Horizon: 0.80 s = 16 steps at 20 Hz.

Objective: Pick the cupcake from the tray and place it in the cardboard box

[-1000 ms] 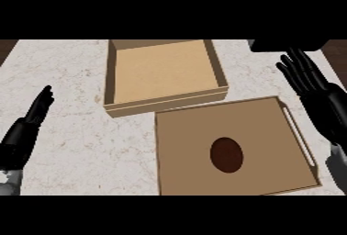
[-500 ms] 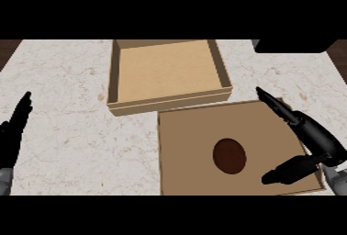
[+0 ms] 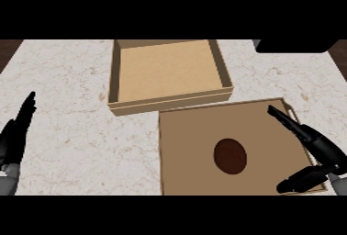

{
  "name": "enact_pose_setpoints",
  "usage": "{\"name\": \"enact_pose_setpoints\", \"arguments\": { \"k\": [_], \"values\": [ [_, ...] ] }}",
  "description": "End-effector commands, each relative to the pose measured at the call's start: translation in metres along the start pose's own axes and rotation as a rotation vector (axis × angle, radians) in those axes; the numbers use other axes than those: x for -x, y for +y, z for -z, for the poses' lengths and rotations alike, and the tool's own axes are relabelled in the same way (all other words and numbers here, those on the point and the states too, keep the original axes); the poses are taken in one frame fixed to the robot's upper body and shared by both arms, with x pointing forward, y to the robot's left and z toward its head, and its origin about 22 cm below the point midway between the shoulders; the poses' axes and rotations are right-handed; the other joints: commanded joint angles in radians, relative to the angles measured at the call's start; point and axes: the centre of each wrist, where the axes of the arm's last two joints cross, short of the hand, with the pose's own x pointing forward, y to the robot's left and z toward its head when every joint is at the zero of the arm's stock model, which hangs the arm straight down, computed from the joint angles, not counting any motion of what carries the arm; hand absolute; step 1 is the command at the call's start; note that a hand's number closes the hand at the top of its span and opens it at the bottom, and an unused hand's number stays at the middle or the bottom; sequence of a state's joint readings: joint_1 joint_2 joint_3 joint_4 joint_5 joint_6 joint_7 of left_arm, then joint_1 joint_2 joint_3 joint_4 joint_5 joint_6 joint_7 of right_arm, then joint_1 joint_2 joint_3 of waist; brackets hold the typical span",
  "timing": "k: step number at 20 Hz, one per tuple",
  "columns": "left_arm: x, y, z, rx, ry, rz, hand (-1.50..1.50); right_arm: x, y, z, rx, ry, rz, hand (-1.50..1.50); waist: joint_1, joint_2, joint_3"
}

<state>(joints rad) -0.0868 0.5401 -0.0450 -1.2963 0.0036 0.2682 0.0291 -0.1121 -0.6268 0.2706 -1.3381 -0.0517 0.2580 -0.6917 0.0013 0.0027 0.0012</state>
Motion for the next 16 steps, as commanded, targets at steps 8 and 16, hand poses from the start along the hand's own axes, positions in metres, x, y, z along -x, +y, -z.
{"name": "enact_pose_setpoints", "arguments": {
  "k": [8, 16],
  "values": [
    [-0.013, -0.009, 0.009, 0.006, -0.001, -0.007, 0.0, -0.053, -0.044, 0.057, -0.395, 0.176, -0.438, -1.5, 0.002, -0.004, -0.003],
    [0.008, -0.01, -0.009, 0.009, -0.002, -0.019, 0.0, -0.043, -0.002, 0.098, -0.598, 0.323, -0.507, -1.5, 0.013, -0.001, -0.002]
  ]
}}
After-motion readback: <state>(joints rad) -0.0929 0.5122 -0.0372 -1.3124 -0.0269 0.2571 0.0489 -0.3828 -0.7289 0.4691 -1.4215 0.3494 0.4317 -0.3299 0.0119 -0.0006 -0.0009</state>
